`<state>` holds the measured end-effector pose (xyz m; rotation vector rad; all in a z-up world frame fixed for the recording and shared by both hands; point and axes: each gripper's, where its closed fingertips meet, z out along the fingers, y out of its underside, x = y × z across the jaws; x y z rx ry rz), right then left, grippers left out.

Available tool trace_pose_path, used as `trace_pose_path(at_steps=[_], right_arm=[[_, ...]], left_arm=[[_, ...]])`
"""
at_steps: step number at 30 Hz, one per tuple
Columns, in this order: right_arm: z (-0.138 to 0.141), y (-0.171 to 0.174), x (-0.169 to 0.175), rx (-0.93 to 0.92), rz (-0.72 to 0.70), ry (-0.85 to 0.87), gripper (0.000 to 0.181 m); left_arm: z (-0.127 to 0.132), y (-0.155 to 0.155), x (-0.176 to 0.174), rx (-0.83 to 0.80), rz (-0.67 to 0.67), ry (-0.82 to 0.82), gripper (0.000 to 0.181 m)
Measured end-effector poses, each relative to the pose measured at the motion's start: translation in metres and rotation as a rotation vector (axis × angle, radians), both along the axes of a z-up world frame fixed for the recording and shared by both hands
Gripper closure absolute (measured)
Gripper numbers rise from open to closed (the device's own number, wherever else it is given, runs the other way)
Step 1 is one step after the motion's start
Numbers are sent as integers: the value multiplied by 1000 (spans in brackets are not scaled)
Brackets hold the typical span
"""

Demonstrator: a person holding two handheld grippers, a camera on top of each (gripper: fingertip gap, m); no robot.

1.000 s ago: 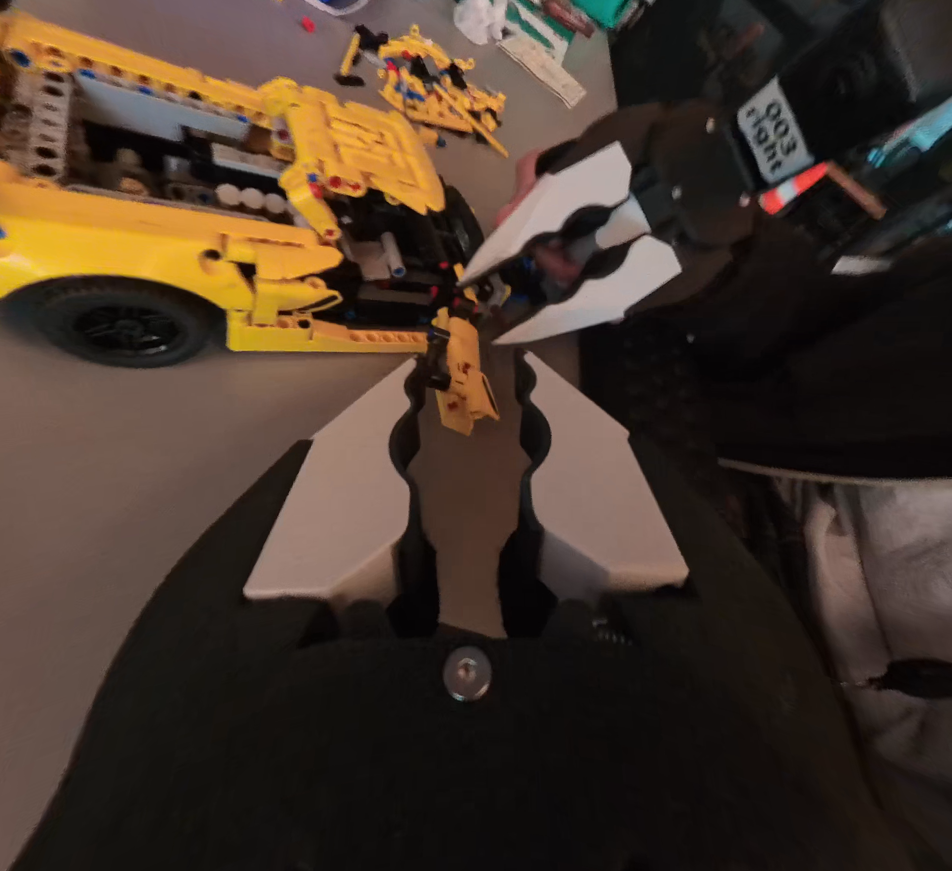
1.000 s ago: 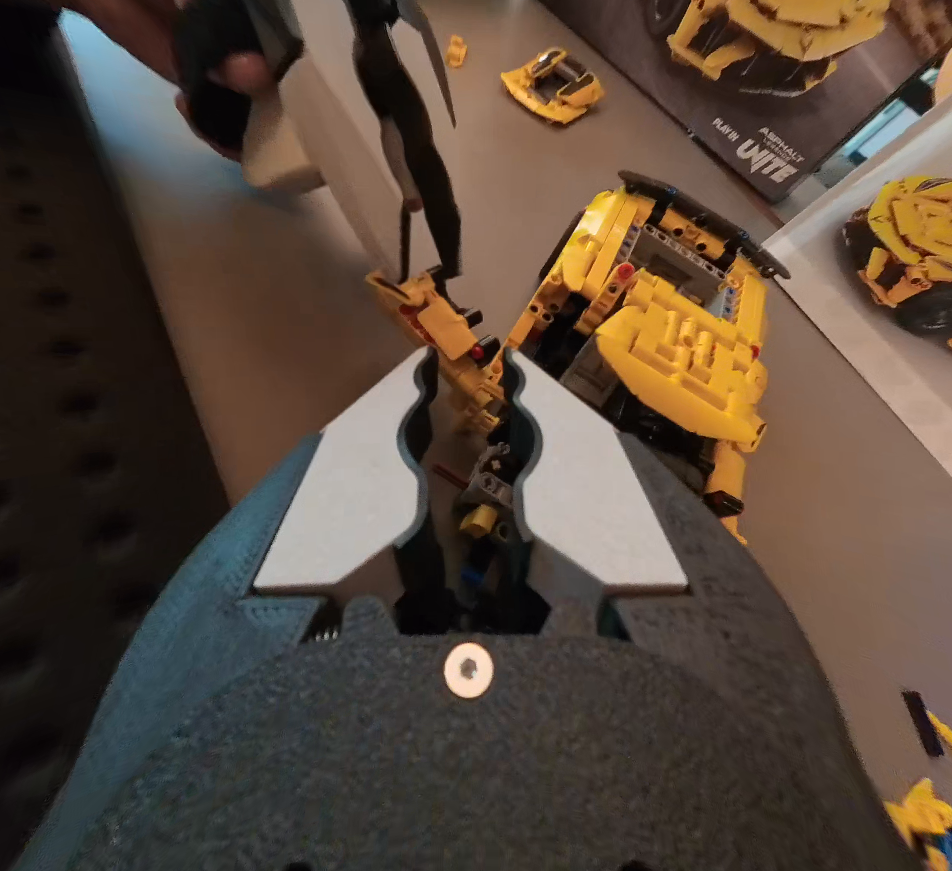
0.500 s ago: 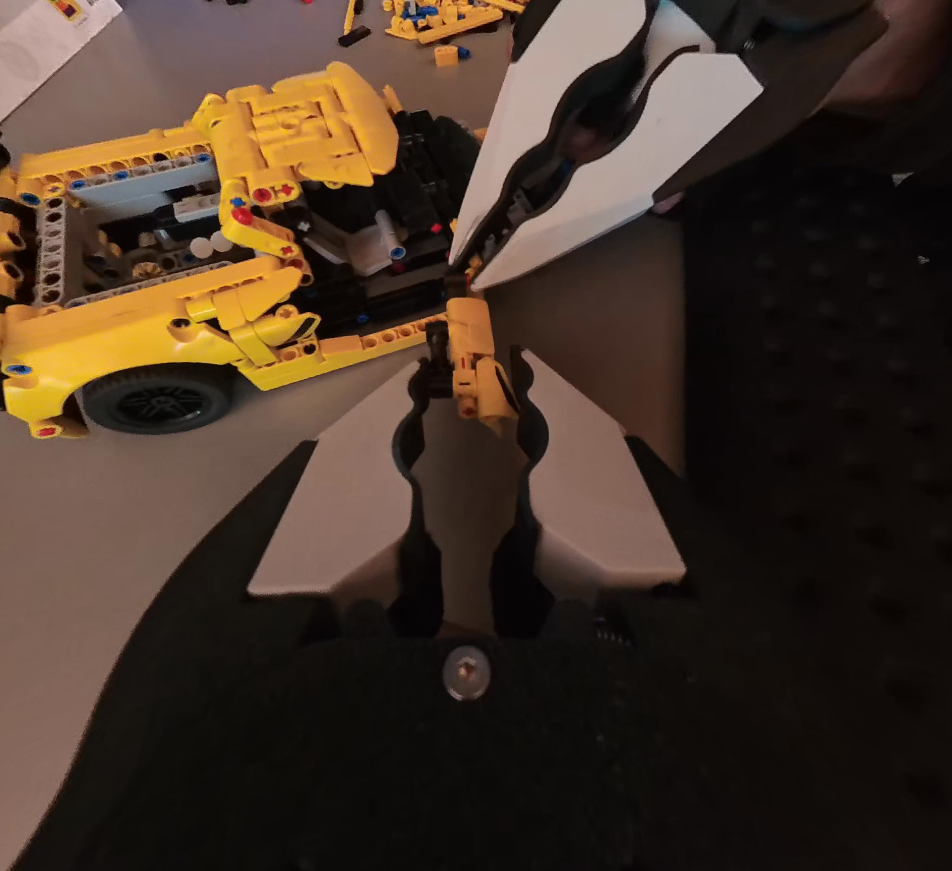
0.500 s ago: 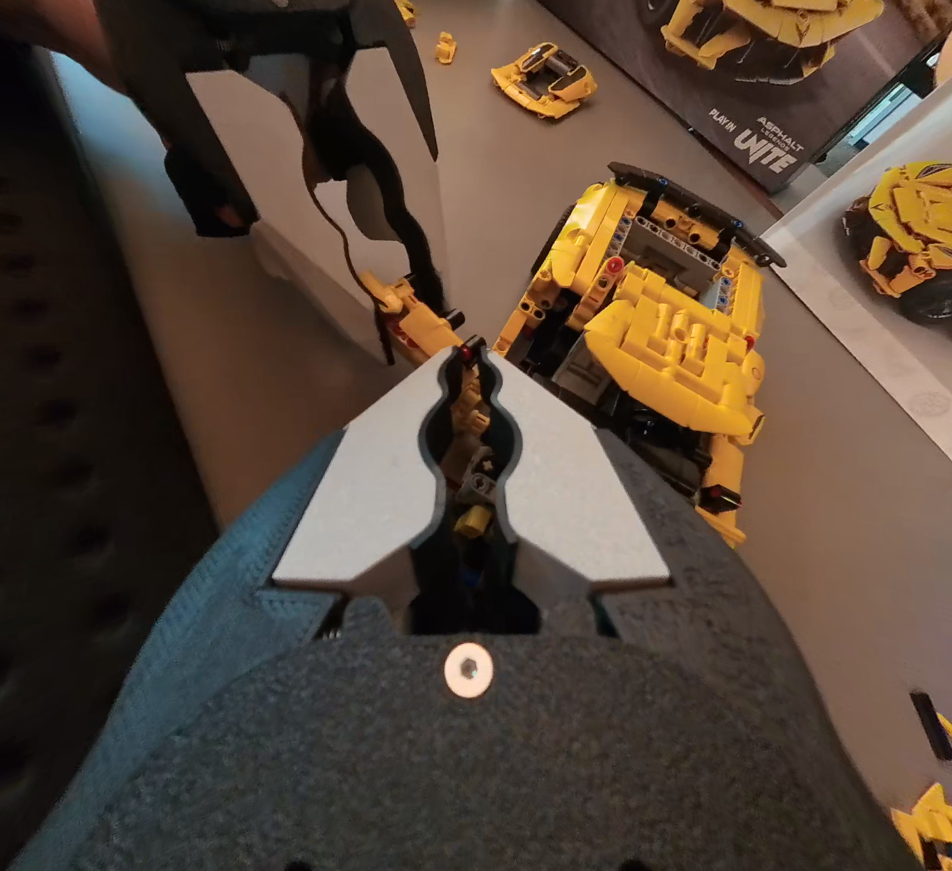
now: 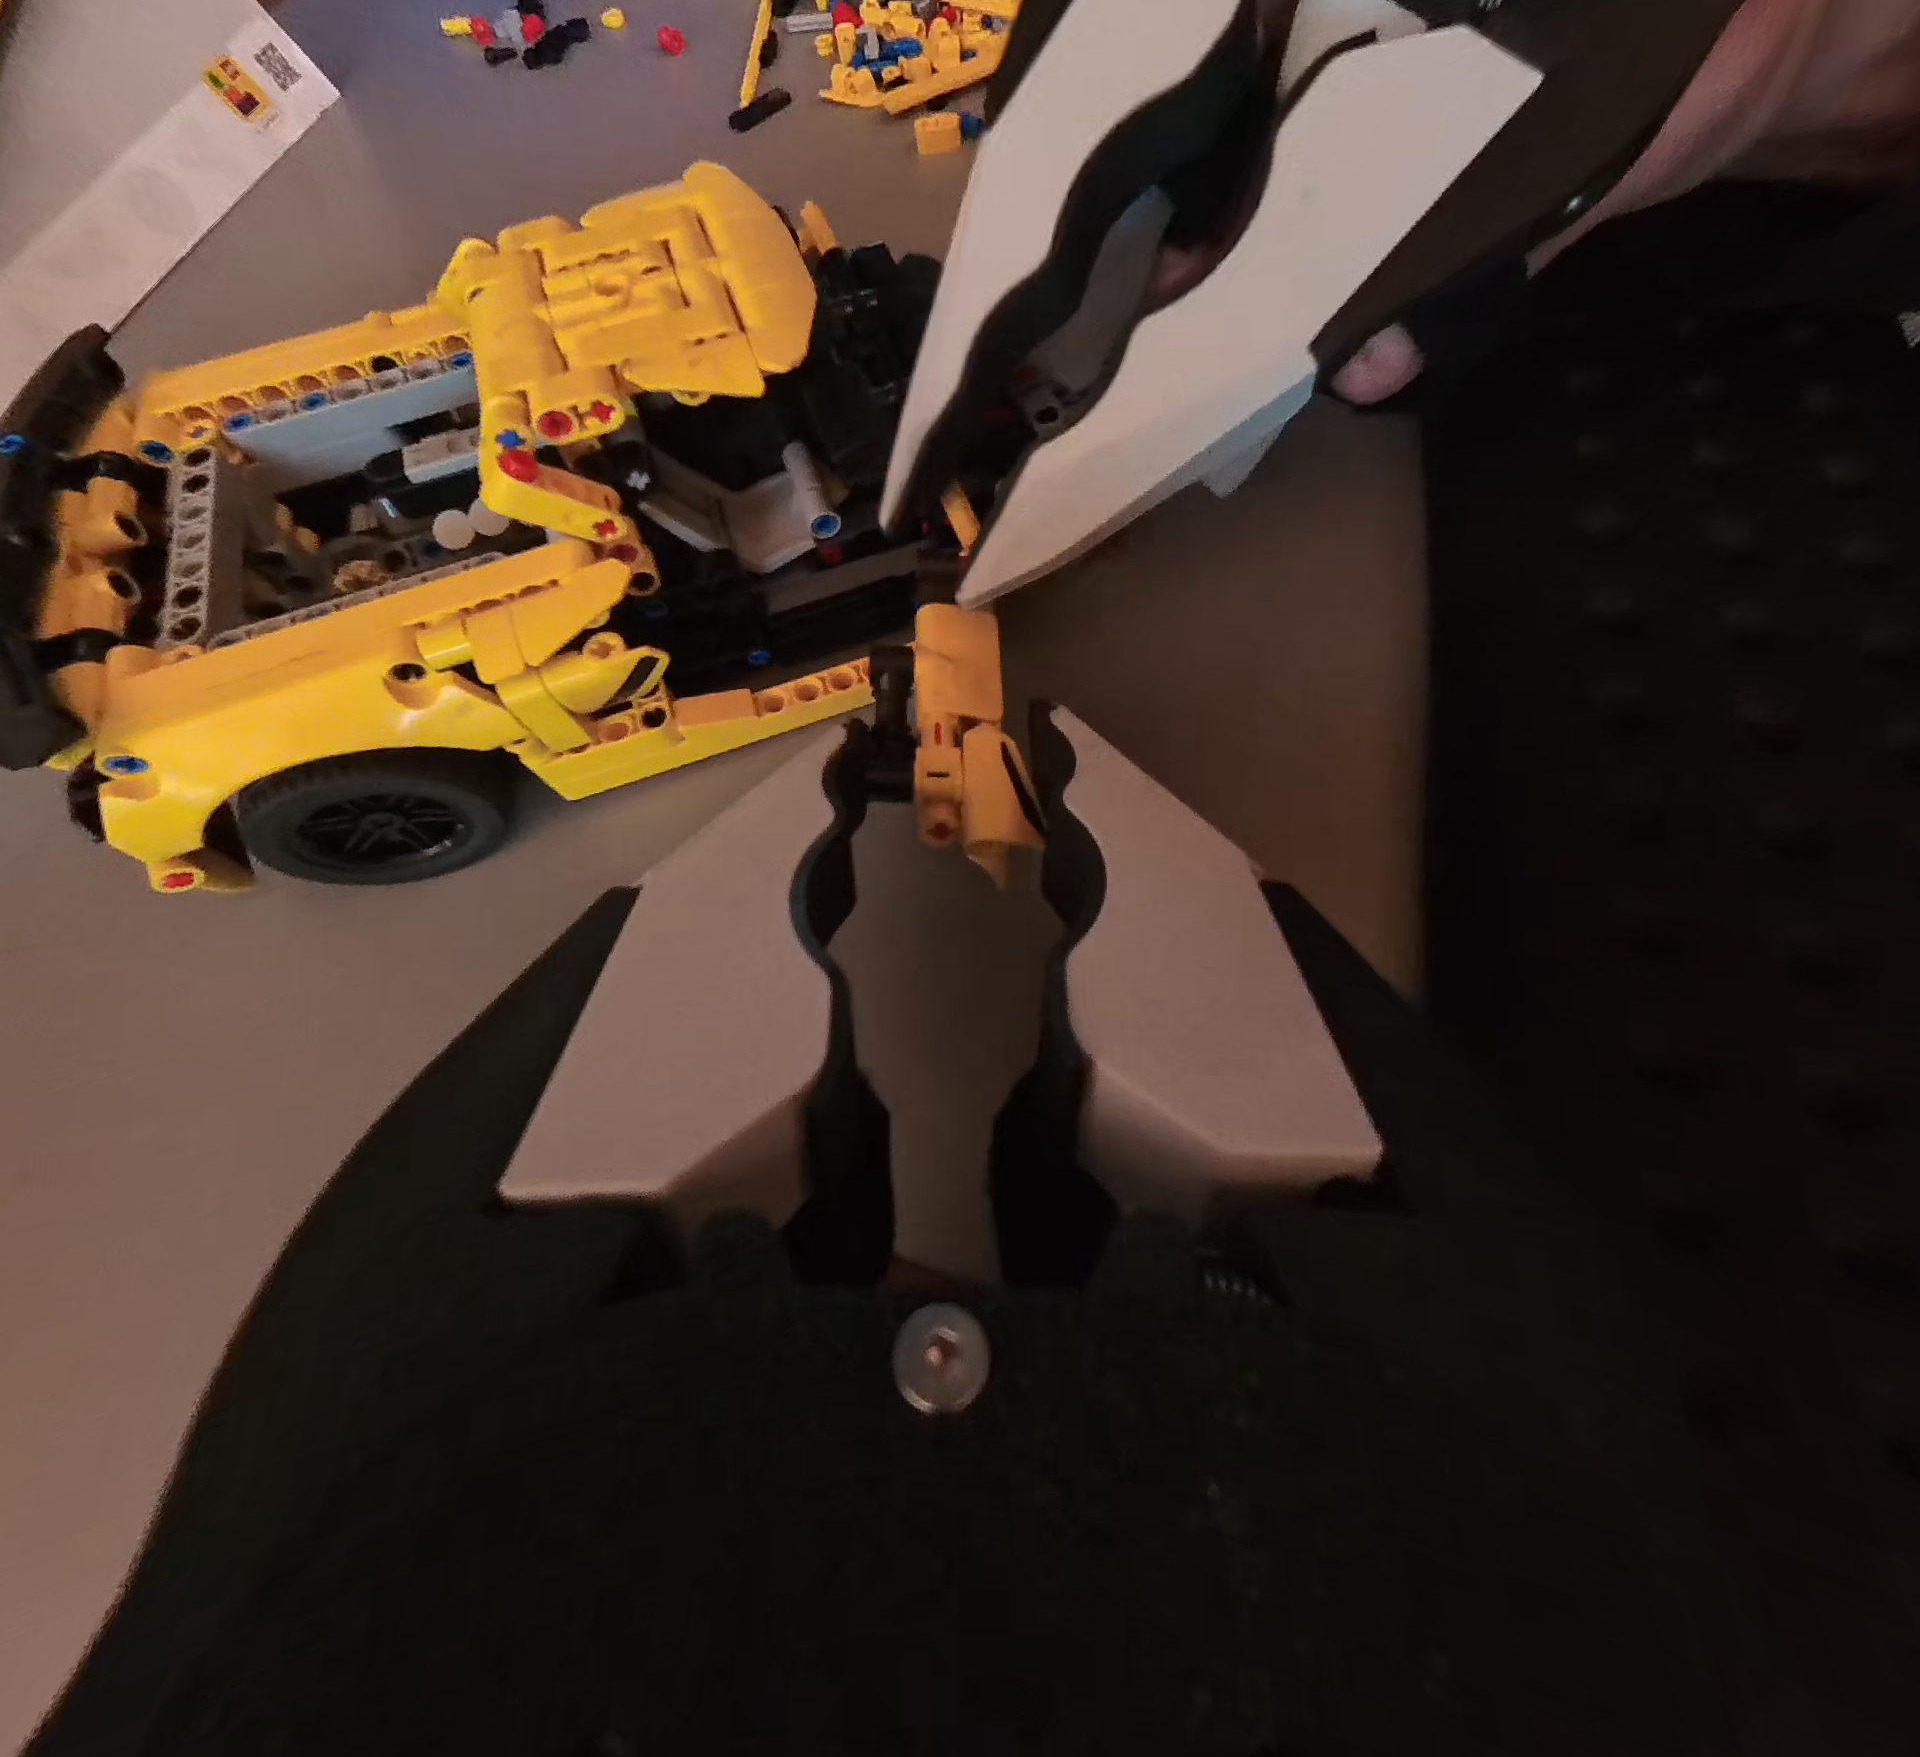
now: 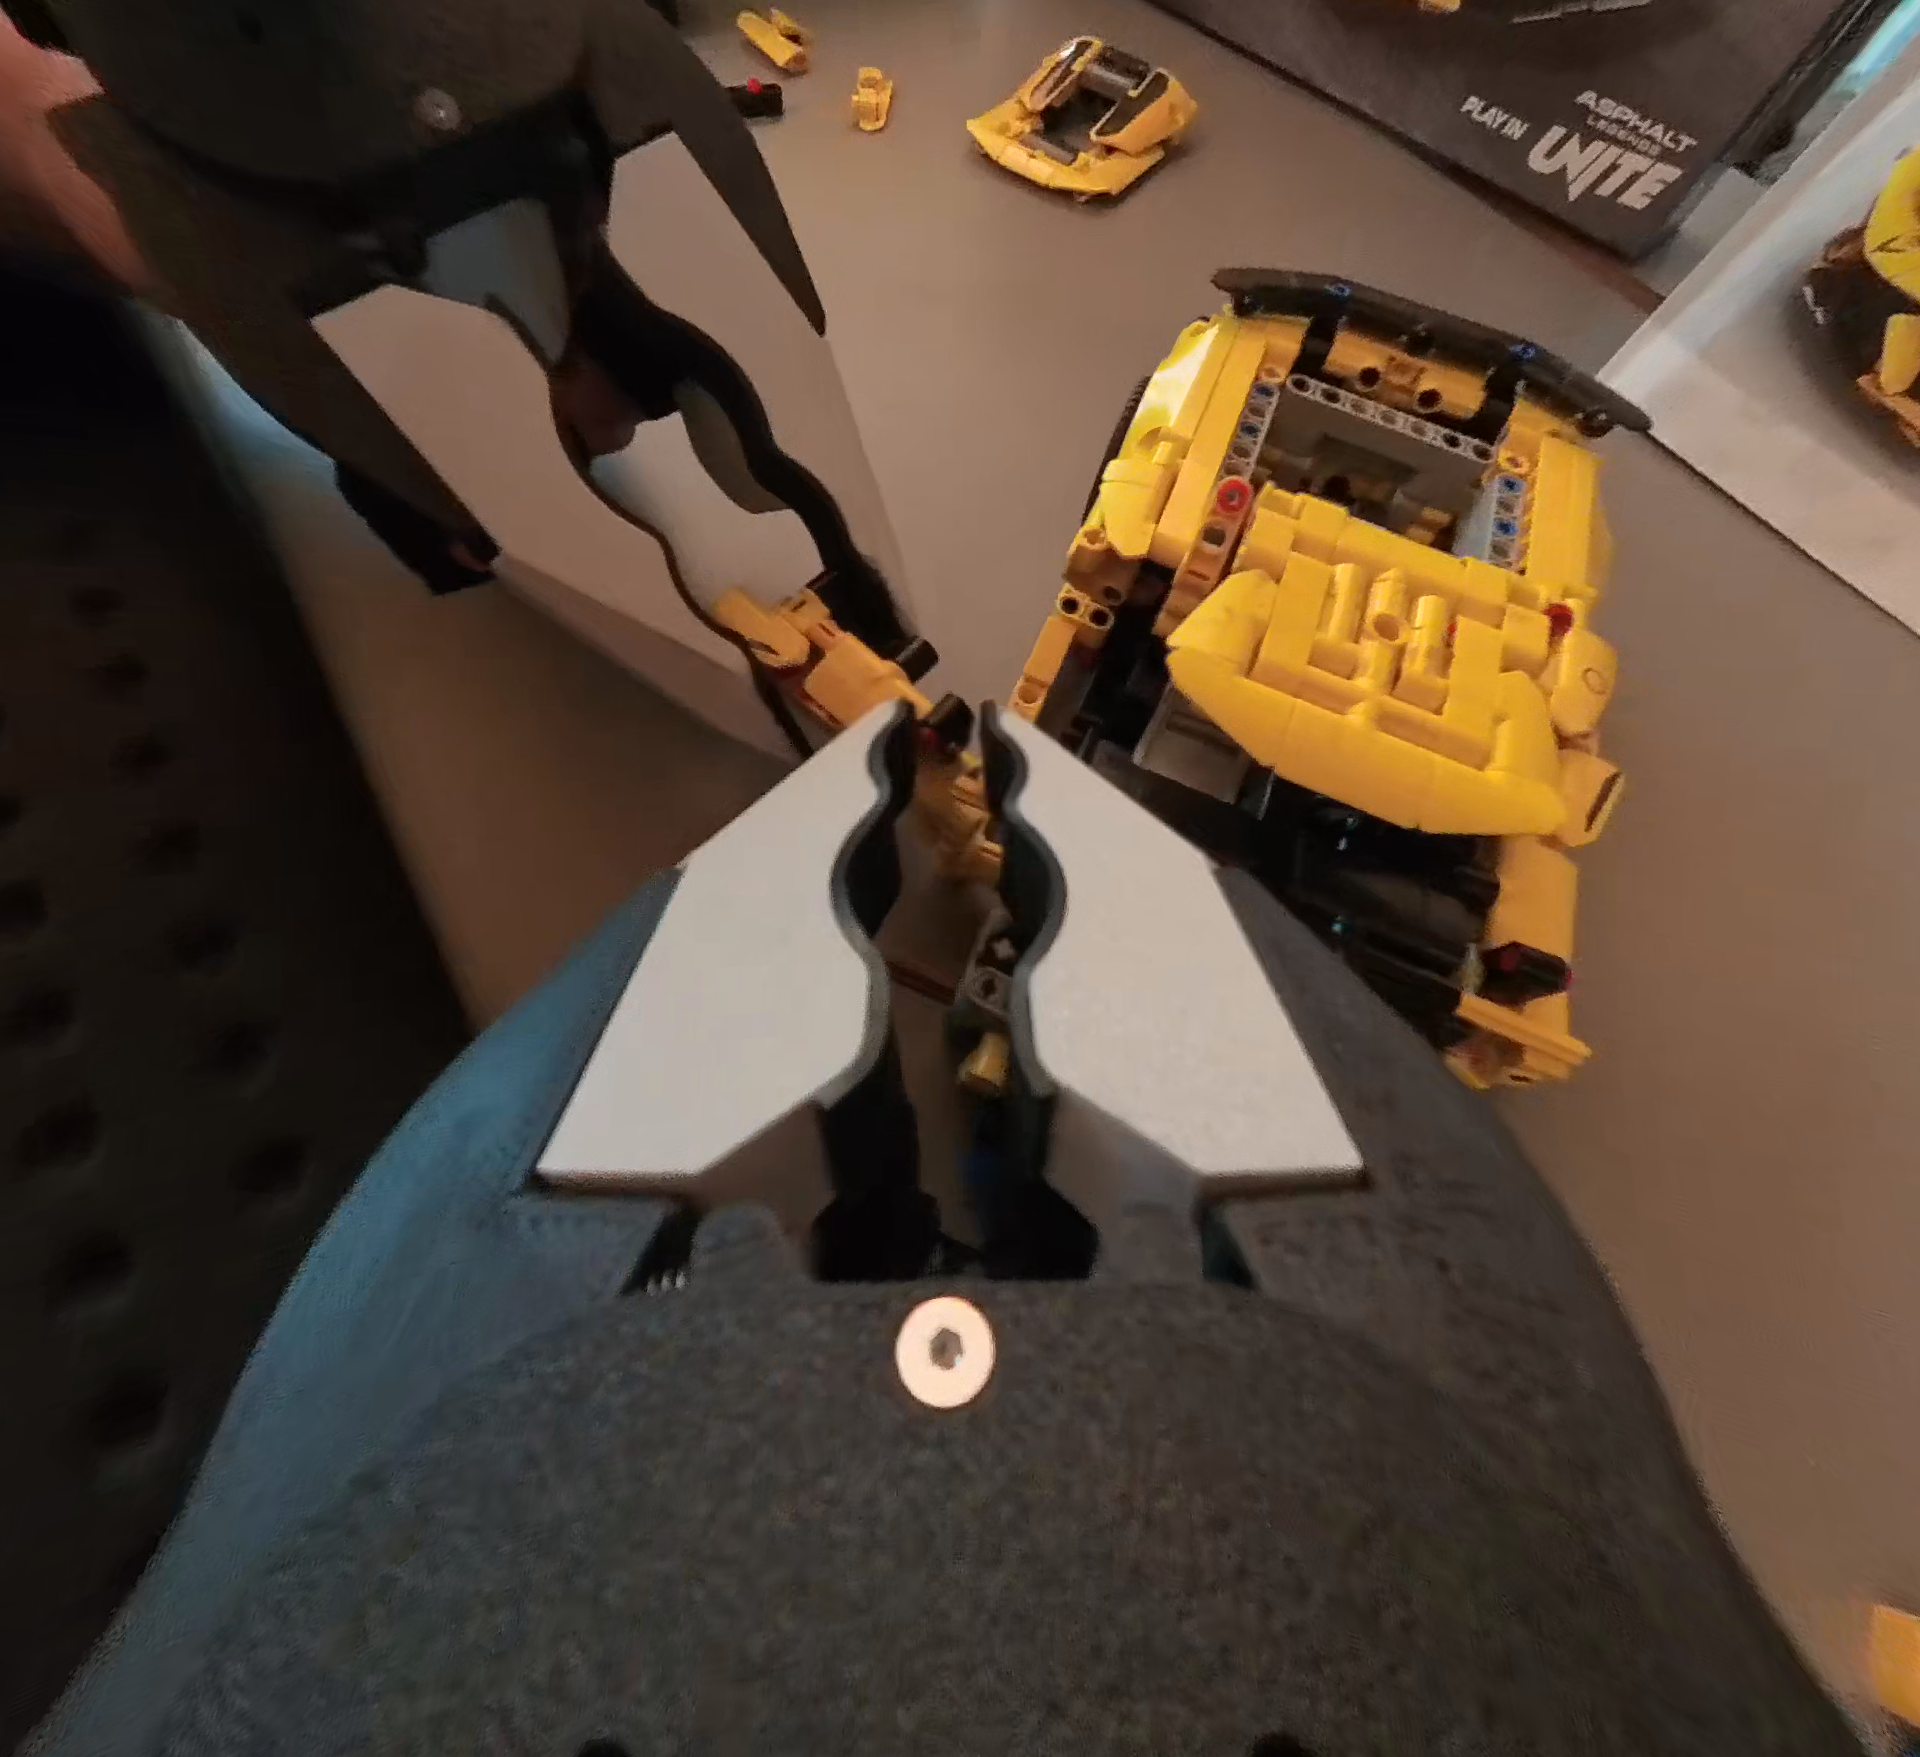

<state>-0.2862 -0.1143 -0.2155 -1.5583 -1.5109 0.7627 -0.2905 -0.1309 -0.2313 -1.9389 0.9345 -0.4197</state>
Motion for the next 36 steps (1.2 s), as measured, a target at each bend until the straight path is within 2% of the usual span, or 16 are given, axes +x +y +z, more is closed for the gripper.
trace_pose_path(at_steps=[10, 15, 18, 23, 27, 31, 33, 36], right_arm=[[-4, 8, -10, 116, -61, -39, 173], [6, 4, -9, -35, -36, 51, 172], [23, 7, -4, -67, -46, 159, 172], [40, 40, 12, -105, -203, 271, 158], [43, 65, 27, -19, -330, 289, 145], [24, 54, 16, 10, -281, 185, 135], [24, 53, 16, -1, -274, 182, 135], [28, 56, 16, -62, -212, 188, 135]], left_arm=[[-5, 2, -3, -86, 35, -37, 149], [1, 2, -6, -94, 45, -92, 150], [2, 2, -8, -95, 49, -102, 150], [3, -2, -7, -161, 37, -152, 150], [-7, -2, -13, -151, 54, -61, 150], [-5, 8, -38, -123, 156, -35, 152], [-1, 9, -43, -131, 169, -58, 151], [27, 20, -49, -56, 212, -169, 151]])
